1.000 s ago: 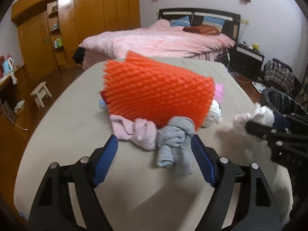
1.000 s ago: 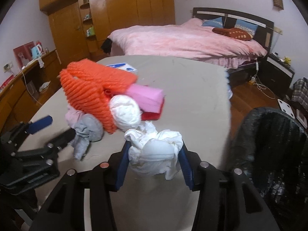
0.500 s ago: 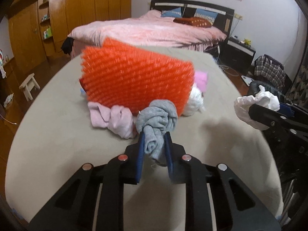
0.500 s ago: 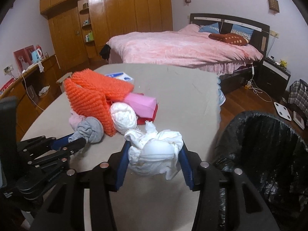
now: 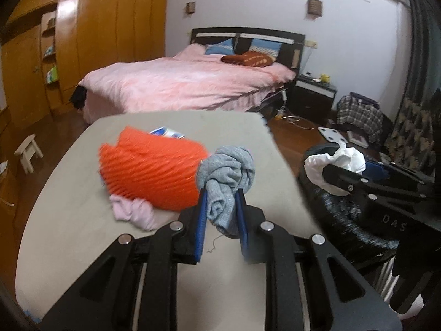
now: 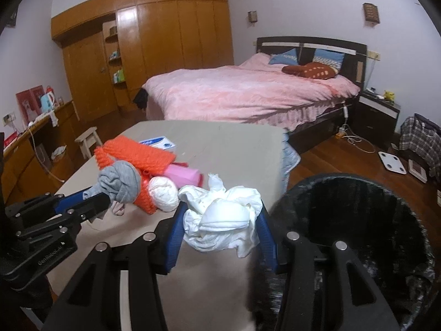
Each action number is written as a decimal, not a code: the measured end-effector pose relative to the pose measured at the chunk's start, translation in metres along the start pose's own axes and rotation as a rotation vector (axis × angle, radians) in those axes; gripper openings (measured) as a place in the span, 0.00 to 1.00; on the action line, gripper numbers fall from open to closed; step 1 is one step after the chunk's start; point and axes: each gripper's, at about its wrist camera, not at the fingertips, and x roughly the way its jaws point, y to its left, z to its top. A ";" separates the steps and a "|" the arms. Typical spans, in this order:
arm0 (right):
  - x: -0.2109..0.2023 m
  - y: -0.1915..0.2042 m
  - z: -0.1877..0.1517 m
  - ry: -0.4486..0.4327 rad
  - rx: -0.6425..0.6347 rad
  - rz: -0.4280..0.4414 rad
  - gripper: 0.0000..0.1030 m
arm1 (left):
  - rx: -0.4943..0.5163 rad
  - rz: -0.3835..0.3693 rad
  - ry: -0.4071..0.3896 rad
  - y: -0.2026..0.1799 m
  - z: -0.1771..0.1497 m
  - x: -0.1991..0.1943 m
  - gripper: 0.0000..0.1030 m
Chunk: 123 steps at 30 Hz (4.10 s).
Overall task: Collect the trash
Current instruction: 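Carry the grey sock and white tissue to the bin and release both, then grasp another white tissue ball with the right gripper while the left gripper reaches the pile, then grasp the orange foam net with the left gripper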
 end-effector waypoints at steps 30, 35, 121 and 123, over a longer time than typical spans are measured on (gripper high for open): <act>-0.081 -0.164 -0.025 -0.093 0.225 -0.405 0.87 | 0.190 -0.351 -0.004 -0.164 0.029 0.051 0.59; -0.076 -0.157 -0.023 -0.093 0.240 -0.391 0.95 | 0.164 -0.263 -0.028 -0.140 0.030 0.043 0.75; 0.091 0.028 0.001 0.127 -0.003 0.106 0.30 | -0.048 0.097 0.043 0.048 -0.007 0.061 0.76; 0.092 0.025 0.001 0.126 0.004 0.103 0.30 | -0.049 0.129 0.042 0.044 -0.005 0.067 0.79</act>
